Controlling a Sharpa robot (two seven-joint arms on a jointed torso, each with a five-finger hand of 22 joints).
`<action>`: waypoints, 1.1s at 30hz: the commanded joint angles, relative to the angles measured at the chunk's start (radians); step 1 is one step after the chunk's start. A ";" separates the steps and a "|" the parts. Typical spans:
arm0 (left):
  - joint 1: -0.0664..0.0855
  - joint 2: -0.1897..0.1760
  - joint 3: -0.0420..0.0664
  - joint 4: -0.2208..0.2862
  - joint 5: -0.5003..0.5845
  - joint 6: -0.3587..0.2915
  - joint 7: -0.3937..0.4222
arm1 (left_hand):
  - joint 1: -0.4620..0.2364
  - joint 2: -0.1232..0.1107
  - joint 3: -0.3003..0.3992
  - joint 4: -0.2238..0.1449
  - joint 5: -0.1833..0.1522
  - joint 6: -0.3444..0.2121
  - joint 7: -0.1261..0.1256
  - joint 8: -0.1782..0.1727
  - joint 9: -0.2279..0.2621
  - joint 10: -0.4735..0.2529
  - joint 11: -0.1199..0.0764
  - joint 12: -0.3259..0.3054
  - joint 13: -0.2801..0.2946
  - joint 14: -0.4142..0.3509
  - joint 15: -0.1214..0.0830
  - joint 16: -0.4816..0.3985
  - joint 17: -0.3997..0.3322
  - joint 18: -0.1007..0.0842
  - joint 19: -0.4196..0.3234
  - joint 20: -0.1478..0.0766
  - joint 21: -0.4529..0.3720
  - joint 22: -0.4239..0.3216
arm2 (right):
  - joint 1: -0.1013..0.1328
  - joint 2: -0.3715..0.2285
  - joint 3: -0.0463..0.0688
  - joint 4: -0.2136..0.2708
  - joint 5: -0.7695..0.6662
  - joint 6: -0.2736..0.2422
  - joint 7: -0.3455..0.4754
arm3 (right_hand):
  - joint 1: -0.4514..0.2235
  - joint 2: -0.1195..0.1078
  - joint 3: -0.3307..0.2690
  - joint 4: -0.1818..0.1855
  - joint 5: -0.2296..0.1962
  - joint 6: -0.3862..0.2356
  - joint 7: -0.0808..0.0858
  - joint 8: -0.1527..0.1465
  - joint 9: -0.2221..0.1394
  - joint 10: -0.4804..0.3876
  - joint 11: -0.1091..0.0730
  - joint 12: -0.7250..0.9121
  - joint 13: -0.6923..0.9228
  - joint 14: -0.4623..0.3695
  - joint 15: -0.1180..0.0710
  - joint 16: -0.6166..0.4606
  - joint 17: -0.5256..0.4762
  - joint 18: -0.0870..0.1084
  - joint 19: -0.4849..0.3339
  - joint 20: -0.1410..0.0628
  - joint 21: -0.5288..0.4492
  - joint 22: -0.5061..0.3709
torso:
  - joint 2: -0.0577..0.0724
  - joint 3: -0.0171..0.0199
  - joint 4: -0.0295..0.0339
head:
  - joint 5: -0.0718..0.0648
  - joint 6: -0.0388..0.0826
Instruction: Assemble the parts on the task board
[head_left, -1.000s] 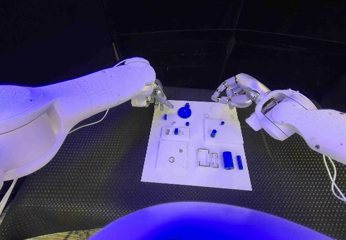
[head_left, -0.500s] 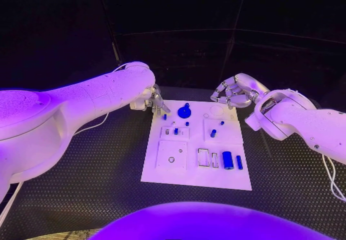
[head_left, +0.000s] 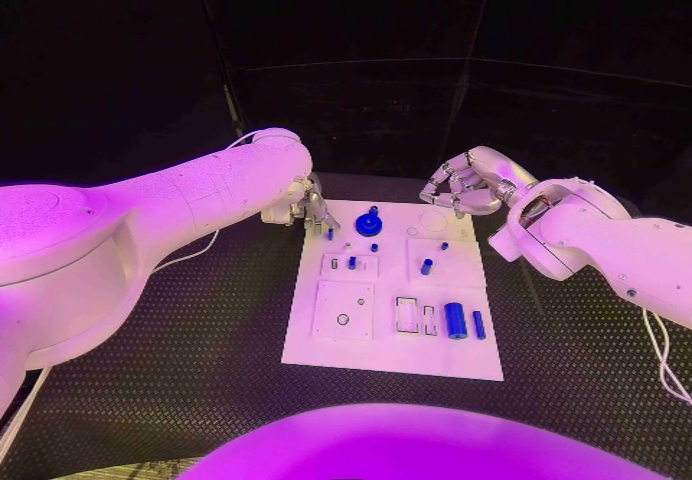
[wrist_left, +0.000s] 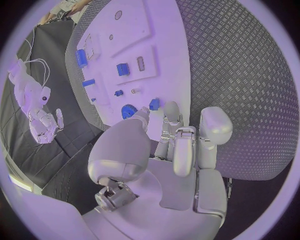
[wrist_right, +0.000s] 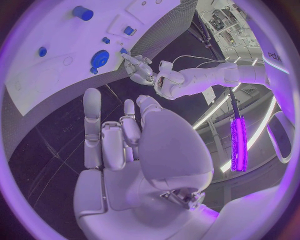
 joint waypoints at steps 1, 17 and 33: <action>0.001 0.002 0.001 0.003 -0.006 -0.003 0.005 | 0.009 -0.004 -0.001 -0.007 0.002 -0.001 0.003 -0.006 -0.001 -0.006 -0.002 0.005 0.001 0.094 0.009 0.003 0.228 0.009 0.000 0.001 0.006 0.001 | 0.002 0.001 0.001 0.002 0.002 0.003 0.006 | 0.009 0.003 0.004 0.001 0.004 -0.006 0.000 0.006 0.001 -0.006 0.000 -0.006 -0.001 0.044 -0.006 -0.006 0.000 0.019 -0.006 0.000 -0.005 -0.001 | 0.000 0.0004 0.0002 | 0.000 0.000; 0.001 0.009 0.001 0.002 -0.006 -0.025 0.012 | 0.067 0.030 0.016 -0.041 0.005 0.002 0.002 -0.007 -0.005 -0.004 -0.003 0.011 0.001 0.094 0.008 0.004 0.231 0.009 0.004 0.000 0.009 0.007 | 0.002 0.006 0.001 -0.002 0.002 0.005 0.006 | 0.011 0.004 0.006 0.001 0.005 -0.007 0.000 0.006 0.002 -0.005 0.000 -0.005 0.000 0.044 -0.007 -0.006 0.001 0.018 -0.006 0.000 -0.004 0.001 | 0.000 0.0007 0.0001 | 0.001 0.000; 0.001 0.015 0.001 0.001 -0.005 -0.013 0.014 | 0.095 0.040 0.030 -0.062 0.005 0.002 0.003 -0.009 -0.008 -0.004 -0.003 0.012 -0.001 0.095 0.008 0.005 0.232 0.008 0.006 0.000 0.011 0.011 | 0.002 0.008 0.001 -0.002 0.002 0.006 0.007 | 0.011 0.004 0.006 0.001 0.005 -0.007 0.000 0.006 0.002 -0.005 0.000 -0.005 0.000 0.044 -0.007 -0.006 0.001 0.018 -0.006 0.000 -0.004 0.001 | 0.000 0.0009 0.0004 | -0.002 0.000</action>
